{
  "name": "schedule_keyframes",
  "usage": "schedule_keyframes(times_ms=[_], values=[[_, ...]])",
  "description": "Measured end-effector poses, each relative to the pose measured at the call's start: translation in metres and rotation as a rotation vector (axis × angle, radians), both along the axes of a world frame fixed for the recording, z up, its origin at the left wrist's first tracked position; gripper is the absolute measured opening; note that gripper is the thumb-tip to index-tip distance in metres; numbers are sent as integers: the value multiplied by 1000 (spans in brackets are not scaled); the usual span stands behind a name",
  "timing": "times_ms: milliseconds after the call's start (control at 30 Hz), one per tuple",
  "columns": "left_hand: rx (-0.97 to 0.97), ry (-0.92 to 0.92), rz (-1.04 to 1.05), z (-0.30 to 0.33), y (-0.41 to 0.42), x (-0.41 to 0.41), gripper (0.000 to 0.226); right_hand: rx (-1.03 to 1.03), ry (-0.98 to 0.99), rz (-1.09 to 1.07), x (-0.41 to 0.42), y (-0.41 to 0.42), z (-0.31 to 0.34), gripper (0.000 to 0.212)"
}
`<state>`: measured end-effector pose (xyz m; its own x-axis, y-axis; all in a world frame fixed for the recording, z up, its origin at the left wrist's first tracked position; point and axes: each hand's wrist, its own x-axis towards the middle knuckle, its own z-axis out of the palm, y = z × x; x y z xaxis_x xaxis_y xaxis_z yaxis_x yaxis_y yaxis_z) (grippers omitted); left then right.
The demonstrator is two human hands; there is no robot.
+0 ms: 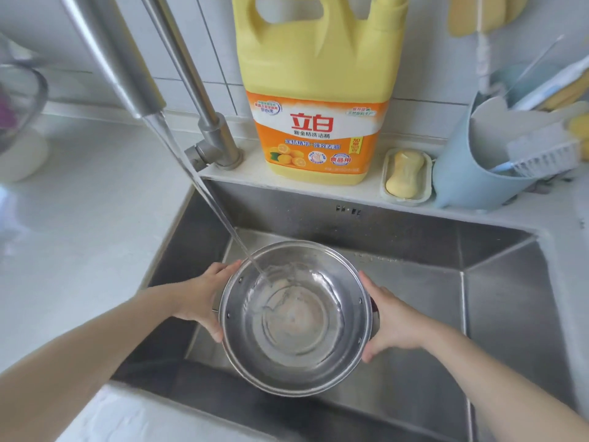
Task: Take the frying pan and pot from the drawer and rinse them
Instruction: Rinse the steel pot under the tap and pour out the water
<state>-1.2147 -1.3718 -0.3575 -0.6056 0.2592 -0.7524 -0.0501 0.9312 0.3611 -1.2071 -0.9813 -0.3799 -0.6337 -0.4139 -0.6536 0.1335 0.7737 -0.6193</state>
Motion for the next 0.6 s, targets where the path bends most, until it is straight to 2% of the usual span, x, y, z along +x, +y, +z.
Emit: schedule_keyframes(times_ms=[167, 267, 333, 467, 600], values=[[-102, 33, -94, 95, -8, -18, 146, -165, -3, -57, 14, -11, 34, 156], [-135, 166, -119, 152, -6, -17, 142, -287, 101, -133, 27, -25, 54, 151], [-176, 295, -135, 179, -4, -10, 142, -299, 178, -179, 33, -32, 68, 154], [-223, 496, -73, 194, -12, 14, 151, -216, 347, -149, 25, -35, 109, 158], [-138, 469, 116, 177, -10, 32, 158, -180, 497, 94, -11, -24, 185, 155]])
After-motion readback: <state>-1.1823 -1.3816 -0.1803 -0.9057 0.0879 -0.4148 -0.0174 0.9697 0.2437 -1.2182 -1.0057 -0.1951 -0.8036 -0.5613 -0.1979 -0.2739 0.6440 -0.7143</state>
